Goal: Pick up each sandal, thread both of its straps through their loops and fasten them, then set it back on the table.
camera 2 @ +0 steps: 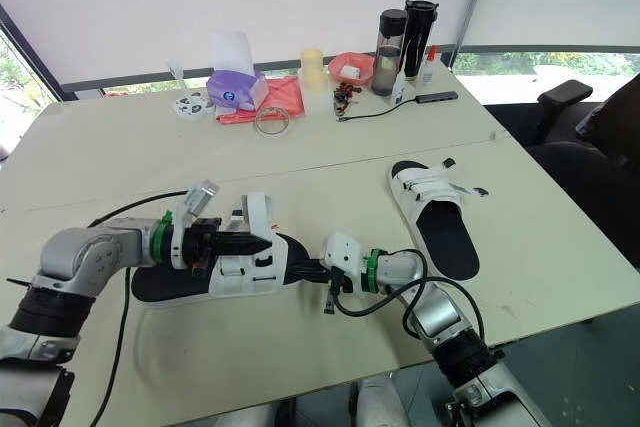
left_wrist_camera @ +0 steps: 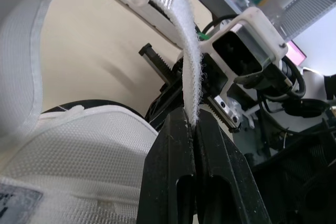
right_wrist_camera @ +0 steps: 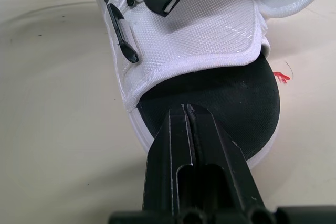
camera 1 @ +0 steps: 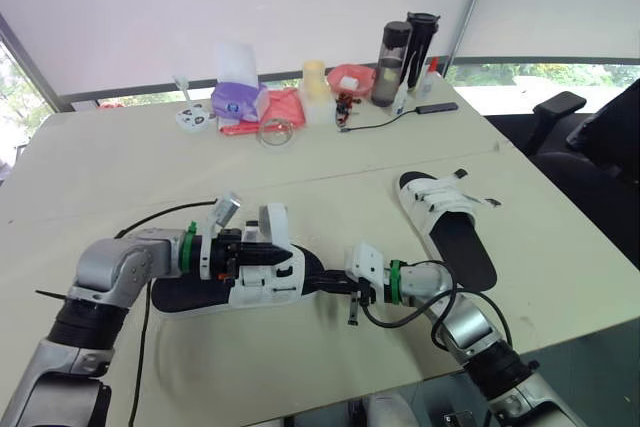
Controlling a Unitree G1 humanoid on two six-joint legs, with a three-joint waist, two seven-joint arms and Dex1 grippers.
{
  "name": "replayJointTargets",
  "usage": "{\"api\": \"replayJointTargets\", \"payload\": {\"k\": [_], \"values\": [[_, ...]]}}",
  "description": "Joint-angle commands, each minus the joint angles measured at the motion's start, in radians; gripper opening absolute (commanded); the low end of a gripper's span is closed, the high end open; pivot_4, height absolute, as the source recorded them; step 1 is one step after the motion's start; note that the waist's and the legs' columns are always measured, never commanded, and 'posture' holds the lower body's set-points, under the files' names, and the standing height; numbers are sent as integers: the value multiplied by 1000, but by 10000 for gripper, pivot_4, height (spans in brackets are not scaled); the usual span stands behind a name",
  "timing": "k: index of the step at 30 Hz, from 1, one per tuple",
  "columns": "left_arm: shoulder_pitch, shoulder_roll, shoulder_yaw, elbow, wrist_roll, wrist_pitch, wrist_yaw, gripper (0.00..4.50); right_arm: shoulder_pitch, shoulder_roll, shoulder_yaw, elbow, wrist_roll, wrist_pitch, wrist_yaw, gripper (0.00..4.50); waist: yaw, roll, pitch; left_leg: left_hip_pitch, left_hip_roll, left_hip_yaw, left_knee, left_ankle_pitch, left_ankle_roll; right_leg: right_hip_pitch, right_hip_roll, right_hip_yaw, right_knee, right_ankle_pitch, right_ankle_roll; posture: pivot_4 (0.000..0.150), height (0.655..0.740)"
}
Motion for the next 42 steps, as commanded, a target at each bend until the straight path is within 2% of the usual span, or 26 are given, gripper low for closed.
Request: {"api": "replayJointTargets", "payload": {"k": [1, 24, 42], "values": [[-2, 2, 1, -9, 9, -8, -20, 269, 44, -18, 39, 116, -86, 70, -30, 0, 0, 0, 0, 0, 0, 0, 0, 0, 0, 0, 0, 0, 0, 0, 0, 1500, 7400], [36, -6, -39, -62, 24, 0, -45, 269, 45, -14, 33, 113, -83, 78, -43, 0, 1, 0, 0, 0, 0, 0, 0, 0, 0, 0, -1, 0, 0, 0, 0, 1500, 7400], [82, 39, -106, -81, 164, -144, -106, 269, 47, -16, 31, 113, -82, 76, -46, 0, -1, 1, 0, 2, 0, 0, -1, 0, -1, 1, -1, 0, -3, 0, 0, 1500, 7400]]}}
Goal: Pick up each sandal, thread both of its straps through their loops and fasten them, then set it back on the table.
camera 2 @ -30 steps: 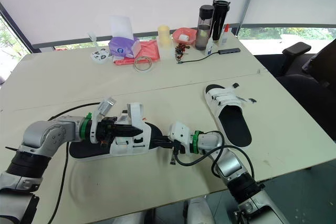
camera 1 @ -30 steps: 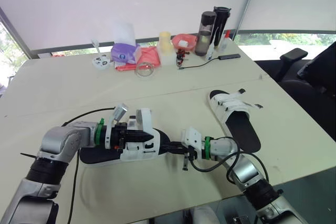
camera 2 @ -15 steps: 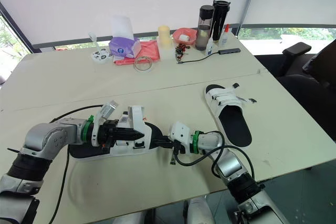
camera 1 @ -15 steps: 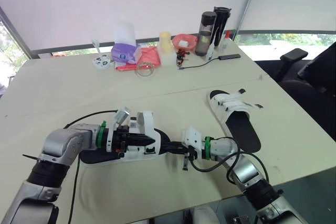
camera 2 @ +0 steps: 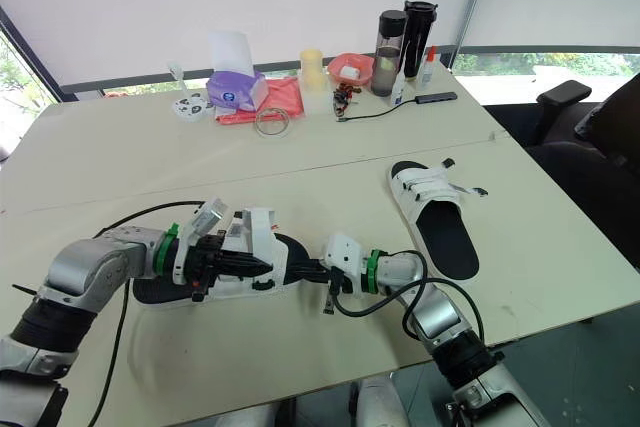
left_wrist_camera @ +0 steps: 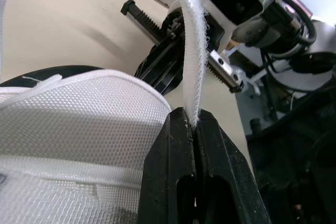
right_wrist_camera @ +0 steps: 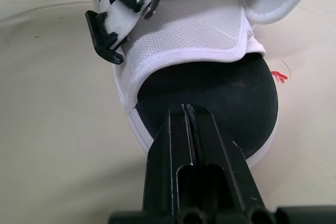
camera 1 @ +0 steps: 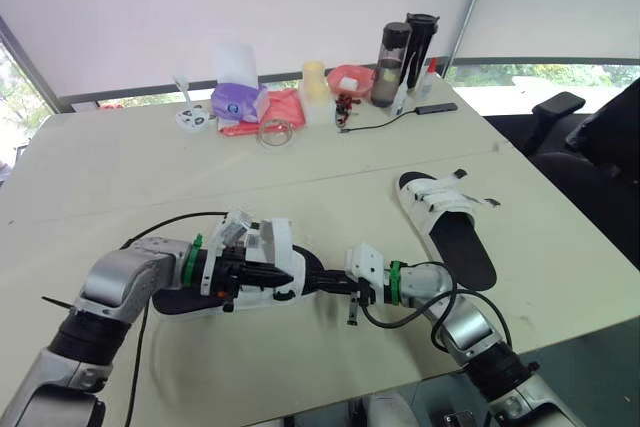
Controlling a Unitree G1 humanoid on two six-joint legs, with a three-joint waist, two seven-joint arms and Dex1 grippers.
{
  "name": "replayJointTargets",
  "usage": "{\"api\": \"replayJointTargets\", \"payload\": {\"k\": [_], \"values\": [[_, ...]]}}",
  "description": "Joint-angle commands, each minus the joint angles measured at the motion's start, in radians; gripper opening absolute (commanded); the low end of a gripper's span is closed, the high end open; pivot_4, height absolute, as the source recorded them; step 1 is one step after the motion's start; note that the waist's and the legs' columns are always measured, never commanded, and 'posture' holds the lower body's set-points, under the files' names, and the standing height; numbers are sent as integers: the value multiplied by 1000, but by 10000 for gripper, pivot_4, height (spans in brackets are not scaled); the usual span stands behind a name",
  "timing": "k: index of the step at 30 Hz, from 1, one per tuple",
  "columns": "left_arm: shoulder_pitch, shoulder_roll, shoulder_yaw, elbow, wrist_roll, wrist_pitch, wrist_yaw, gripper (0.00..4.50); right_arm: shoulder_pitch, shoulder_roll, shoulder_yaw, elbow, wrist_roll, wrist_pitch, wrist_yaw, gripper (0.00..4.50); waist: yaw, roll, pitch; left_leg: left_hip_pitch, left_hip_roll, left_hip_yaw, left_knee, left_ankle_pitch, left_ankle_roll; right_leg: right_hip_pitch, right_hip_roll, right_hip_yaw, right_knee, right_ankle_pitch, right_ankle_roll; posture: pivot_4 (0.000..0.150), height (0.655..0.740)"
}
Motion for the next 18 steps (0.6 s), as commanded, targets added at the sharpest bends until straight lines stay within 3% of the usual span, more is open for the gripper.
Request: {"api": "replayJointTargets", "payload": {"k": [1, 18], "values": [[21, 17, -31, -19, 33, -22, -19, 269, 41, -19, 31, 114, -82, 76, -33, 0, 0, 0, 0, 0, 0, 0, 0, 0, 0, 0, 0, 0, 0, 0, 0, 1500, 7400], [43, 51, -70, -45, 82, -82, -54, 269, 40, -14, 29, 120, -82, 75, -37, 0, -2, 1, 0, 0, 0, 0, -1, 0, 0, -1, 0, 0, -1, 0, 0, 1500, 7400]]}}
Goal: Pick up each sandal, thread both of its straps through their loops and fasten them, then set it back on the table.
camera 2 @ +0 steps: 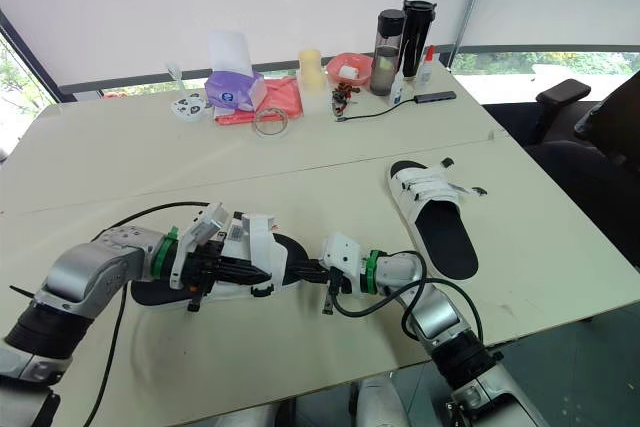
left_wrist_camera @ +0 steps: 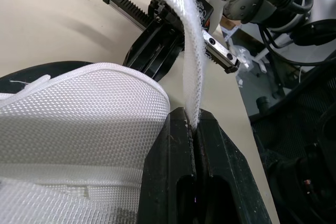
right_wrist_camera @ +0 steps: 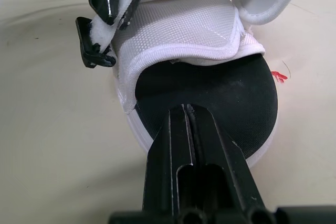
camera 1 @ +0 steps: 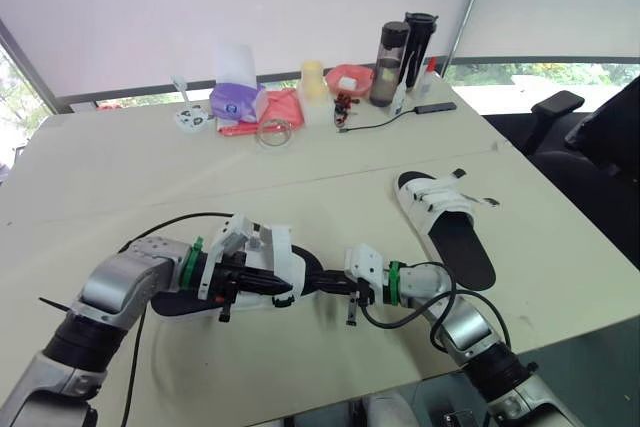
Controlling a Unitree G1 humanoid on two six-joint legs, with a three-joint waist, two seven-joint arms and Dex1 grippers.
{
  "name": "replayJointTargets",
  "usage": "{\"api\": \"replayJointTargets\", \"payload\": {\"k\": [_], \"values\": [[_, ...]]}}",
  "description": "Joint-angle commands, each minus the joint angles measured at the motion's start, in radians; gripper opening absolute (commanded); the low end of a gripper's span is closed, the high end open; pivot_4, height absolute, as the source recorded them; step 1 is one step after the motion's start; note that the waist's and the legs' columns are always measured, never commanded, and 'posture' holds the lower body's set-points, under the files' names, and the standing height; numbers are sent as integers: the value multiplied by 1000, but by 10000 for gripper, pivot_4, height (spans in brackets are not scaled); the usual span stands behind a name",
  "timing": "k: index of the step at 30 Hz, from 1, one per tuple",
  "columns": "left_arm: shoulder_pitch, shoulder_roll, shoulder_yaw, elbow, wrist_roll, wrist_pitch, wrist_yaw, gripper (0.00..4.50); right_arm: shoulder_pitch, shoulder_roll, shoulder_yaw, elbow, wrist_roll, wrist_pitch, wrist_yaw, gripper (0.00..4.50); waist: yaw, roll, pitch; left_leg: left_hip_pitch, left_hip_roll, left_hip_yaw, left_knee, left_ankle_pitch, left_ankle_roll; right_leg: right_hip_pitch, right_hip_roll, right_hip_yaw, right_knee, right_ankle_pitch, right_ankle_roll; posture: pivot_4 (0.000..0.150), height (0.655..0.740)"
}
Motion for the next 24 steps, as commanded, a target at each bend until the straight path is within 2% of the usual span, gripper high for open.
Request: {"api": "replayJointTargets", "payload": {"k": [1, 13, 14, 16, 19, 20, 22, 24], "values": [[25, 23, -42, -12, 44, -12, -14, 269, 39, -19, 28, 120, -82, 75, -37, 0, 0, 0, 0, 0, 0, 0, 0, 0, 0, 0, 0, 0, 0, 0, 0, 1500, 7400], [38, 33, -44, 5, 78, -65, -2, 269, 36, -19, 31, 125, -84, 70, -33, 0, -1, 1, 0, 0, 0, 0, 0, 0, 0, 0, 0, 0, 0, 0, 0, 1500, 7400], [39, 35, -42, 7, 77, -66, -3, 5566, 34, -17, 32, 127, -85, 69, -34, 0, -1, 1, 0, 0, 0, 0, 0, 0, 0, 0, 0, 0, 0, 0, 0, 1500, 7400], [41, 37, -38, 11, 77, -64, -4, 12120, 33, -16, 33, 129, -85, 67, -34, 0, 0, 1, 0, 0, 0, 0, 0, 0, 0, 0, 0, 0, 0, 0, 0, 1500, 7400], [47, 42, -29, 10, 73, -65, -7, 27259, 33, -16, 34, 131, -86, 65, -35, 0, -1, 1, 0, 0, 0, 0, 0, 0, 0, 0, 0, 0, 0, 0, 0, 1500, 7400], [50, 43, -24, 9, 70, -64, -5, 33743, 34, -17, 34, 131, -86, 65, -35, 0, -1, 1, 0, 0, 0, 0, 0, 0, 0, 0, 0, 0, 0, 0, 0, 1500, 7400], [53, 40, -12, 7, 68, -68, 6, 42527, 34, -17, 35, 131, -86, 64, -35, 0, -1, 2, 0, 0, 0, 0, 0, 0, 0, 0, 0, 0, 0, 0, 0, 1500, 7400], [52, 40, 23, -3, 34, -43, 14, 43901, 34, -17, 36, 132, -86, 64, -35, 0, -1, 1, 0, 0, 0, 0, 0, 0, 0, -1, 0, 0, 0, 0, 0, 1500, 7400]]}}
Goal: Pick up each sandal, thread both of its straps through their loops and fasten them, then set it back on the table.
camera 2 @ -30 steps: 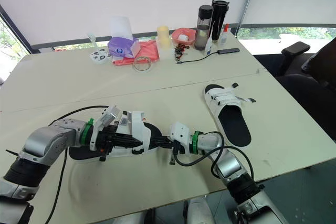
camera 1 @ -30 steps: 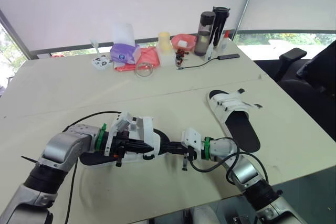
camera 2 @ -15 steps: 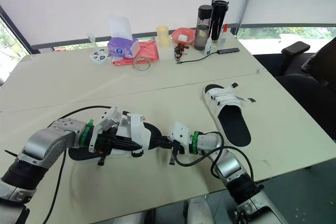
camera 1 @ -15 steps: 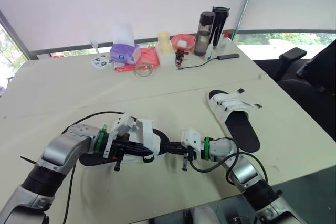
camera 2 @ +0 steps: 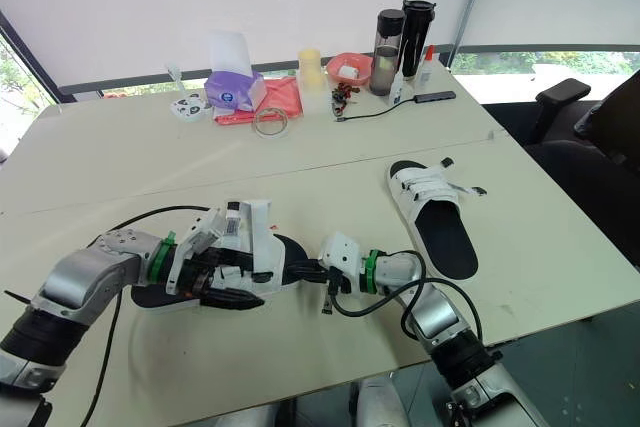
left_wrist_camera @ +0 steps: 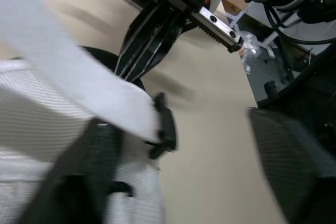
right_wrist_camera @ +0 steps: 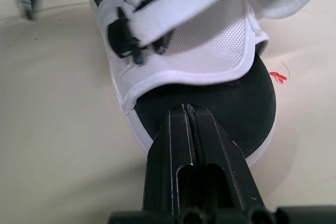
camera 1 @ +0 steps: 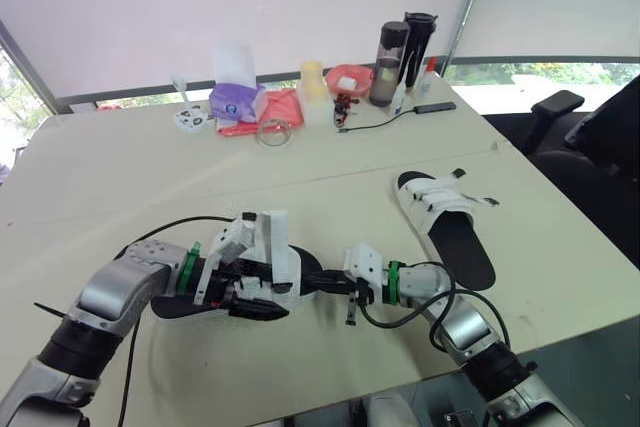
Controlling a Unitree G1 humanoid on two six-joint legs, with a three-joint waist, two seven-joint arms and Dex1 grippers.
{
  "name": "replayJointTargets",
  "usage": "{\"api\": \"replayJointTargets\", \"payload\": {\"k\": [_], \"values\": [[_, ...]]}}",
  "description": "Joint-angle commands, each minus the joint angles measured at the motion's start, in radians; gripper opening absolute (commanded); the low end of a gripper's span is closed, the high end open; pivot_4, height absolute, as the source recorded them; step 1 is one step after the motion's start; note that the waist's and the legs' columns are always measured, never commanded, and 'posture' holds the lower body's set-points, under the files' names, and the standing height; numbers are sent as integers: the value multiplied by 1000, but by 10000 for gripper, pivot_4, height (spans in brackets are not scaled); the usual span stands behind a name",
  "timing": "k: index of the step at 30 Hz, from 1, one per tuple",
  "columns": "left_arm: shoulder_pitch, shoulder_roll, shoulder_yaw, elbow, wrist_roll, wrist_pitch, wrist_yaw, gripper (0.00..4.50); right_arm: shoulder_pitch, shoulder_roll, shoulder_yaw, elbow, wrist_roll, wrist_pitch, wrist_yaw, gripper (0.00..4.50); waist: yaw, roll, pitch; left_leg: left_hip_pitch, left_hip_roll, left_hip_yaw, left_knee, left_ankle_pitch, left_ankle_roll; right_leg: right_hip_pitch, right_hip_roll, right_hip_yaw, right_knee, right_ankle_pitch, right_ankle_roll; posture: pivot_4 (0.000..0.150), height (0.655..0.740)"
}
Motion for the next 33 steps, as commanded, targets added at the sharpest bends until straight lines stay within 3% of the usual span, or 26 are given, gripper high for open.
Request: {"api": "replayJointTargets", "payload": {"k": [1, 9, 21, 23, 25, 31, 33], "values": [[10, 17, 60, -4, -36, 60, 22, 43901, 37, -18, 33, 129, -86, 64, -31, 0, 0, 0, 0, 0, 0, 0, 0, 0, 0, 0, 0, 0, 0, 0, 0, 1500, 7400], [57, 74, 187, -95, -172, 184, 29, 43901, 34, -11, 37, 142, -88, 56, -32, 0, -1, 0, 0, -2, 0, 0, 0, 0, 0, -2, 0, -1, 0, 0, 0, 1500, 7400], [-53, -91, 141, 35, -105, 161, 166, 43901, 16, 1, 45, 164, -90, 48, -28, 0, 1, -1, 0, -2, 0, 0, 2, 0, 0, -1, 1, -2, -3, 0, 0, 1500, 7400], [-62, -109, 134, 53, -92, 148, 171, 38844, 18, -3, 41, 161, -89, 50, -29, 0, 2, -1, 0, -1, 0, 0, 2, 0, 0, -1, 1, -2, -2, 0, 0, 1500, 7400], [-61, -114, 135, 52, -87, 144, 169, 30775, 24, -7, 38, 156, -88, 51, -32, 0, 3, -1, 0, 0, 0, 0, 2, 0, 0, -1, 1, -2, -2, 0, 0, 1500, 7400], [-59, -120, 138, 44, -91, 157, 166, 677, 39, -13, 35, 140, -87, 57, -36, 0, 2, -1, 0, 1, 0, 0, 1, 0, 0, 0, 0, -2, -2, 0, 0, 1500, 7400], [-54, -114, 123, 36, -83, 151, 153, 677, 40, -12, 34, 138, -86, 59, -37, 0, 2, -1, 0, 1, 0, 0, 1, 0, 0, 0, 0, -2, -2, 0, 0, 1500, 7400]]}}
